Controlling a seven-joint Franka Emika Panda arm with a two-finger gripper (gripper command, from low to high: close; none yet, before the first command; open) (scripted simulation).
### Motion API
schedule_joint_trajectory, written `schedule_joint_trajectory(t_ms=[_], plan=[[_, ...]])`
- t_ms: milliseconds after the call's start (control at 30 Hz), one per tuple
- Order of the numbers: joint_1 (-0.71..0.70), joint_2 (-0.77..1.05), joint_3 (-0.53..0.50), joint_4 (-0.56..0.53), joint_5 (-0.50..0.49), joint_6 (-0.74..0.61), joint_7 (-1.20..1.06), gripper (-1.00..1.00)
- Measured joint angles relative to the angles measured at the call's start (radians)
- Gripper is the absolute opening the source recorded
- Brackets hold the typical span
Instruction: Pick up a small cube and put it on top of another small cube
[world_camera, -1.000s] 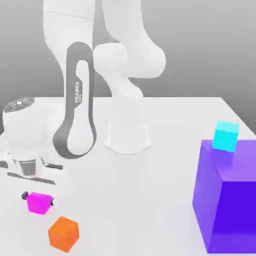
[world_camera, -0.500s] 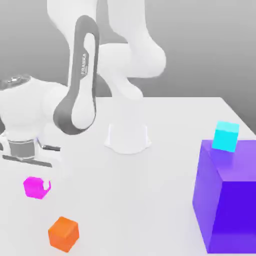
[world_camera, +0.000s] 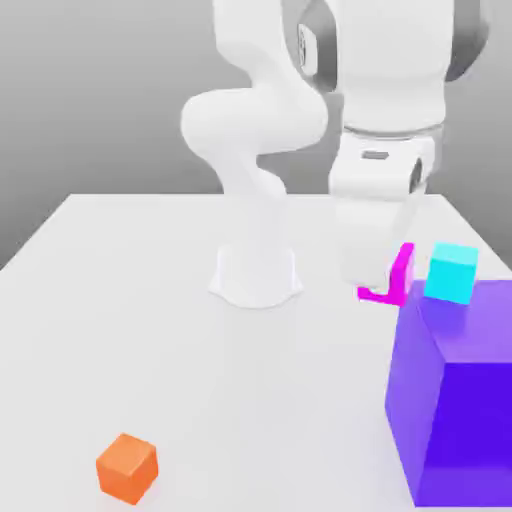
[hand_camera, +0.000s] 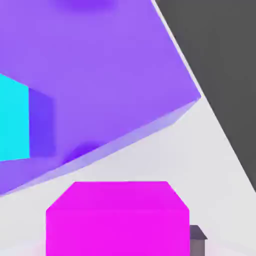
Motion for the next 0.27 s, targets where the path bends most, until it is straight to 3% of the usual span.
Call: schedule_joint_trajectory(t_ms=[133,167,267], plan=[[0.057,-0.01,0.063,-0.044,-0.03,0.044,-0.047,-1.0],[0.059,0.002,0.066,-0.065,-0.032,0.076,-0.049,1.0],[0.059,0.002,0.066,-0.065,-0.032,0.076,-0.049,1.0]])
